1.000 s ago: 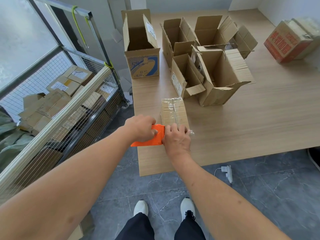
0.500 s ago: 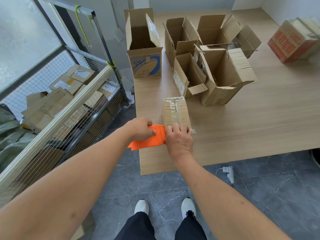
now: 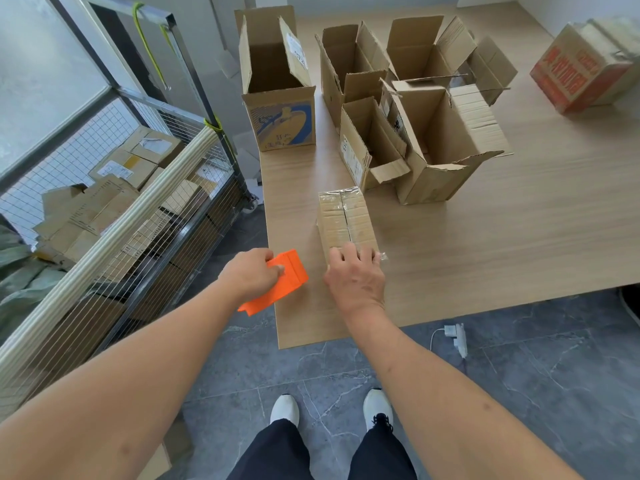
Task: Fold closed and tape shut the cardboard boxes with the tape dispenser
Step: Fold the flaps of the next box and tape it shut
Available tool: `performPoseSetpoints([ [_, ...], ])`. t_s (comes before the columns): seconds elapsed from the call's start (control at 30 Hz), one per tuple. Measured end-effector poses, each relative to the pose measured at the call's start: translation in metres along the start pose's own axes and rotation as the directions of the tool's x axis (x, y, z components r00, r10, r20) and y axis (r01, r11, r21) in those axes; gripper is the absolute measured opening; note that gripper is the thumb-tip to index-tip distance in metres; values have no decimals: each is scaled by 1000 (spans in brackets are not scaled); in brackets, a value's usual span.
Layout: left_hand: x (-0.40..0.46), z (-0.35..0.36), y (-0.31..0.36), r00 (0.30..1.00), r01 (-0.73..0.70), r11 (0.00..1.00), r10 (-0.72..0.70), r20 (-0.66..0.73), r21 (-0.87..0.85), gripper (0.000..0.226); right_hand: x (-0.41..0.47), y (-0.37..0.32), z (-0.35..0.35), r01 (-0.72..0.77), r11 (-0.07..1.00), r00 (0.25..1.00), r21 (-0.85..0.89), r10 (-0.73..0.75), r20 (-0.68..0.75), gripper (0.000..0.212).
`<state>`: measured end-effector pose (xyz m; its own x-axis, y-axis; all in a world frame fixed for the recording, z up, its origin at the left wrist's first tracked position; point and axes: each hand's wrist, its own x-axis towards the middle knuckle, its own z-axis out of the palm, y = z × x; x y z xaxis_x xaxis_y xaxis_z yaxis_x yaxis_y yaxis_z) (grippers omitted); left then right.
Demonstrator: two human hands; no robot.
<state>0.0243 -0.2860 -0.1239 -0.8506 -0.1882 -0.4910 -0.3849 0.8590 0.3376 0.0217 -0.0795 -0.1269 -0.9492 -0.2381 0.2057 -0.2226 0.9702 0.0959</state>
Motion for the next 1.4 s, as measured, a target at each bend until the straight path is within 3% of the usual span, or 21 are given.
performPoseSetpoints([
  [0.23,-5,8,21,963,-100,994,110,-247,52,9,10,6,-6,-73,994,994,77,65,92,17],
  [0.37,-10,27,37,945,-183,983,183,-272,23,8,15,22,1,-101,987,979,123,77,187,50],
  [0.5,-13,51,49,944,-198,980,201,-260,36,20,14,45,6,-88,978,956,191,29,291,66],
  [0.73,-15,78,66,960,-144,989,149,-237,39,46,3,66,11,-139,971,973,195,97,208,64],
  [0.97,-14,85,77,956,-121,992,106,-275,-40,31,-2,78,12,-94,973,983,212,57,177,64],
  [1.2,-20,80,84,931,-55,994,86,-356,96,40,-1,84,11,-87,950,985,299,36,171,69],
  [1.4,-26,73,98,877,-259,965,250,-410,36,38,0,98,12,-22,948,977,317,-47,208,88],
])
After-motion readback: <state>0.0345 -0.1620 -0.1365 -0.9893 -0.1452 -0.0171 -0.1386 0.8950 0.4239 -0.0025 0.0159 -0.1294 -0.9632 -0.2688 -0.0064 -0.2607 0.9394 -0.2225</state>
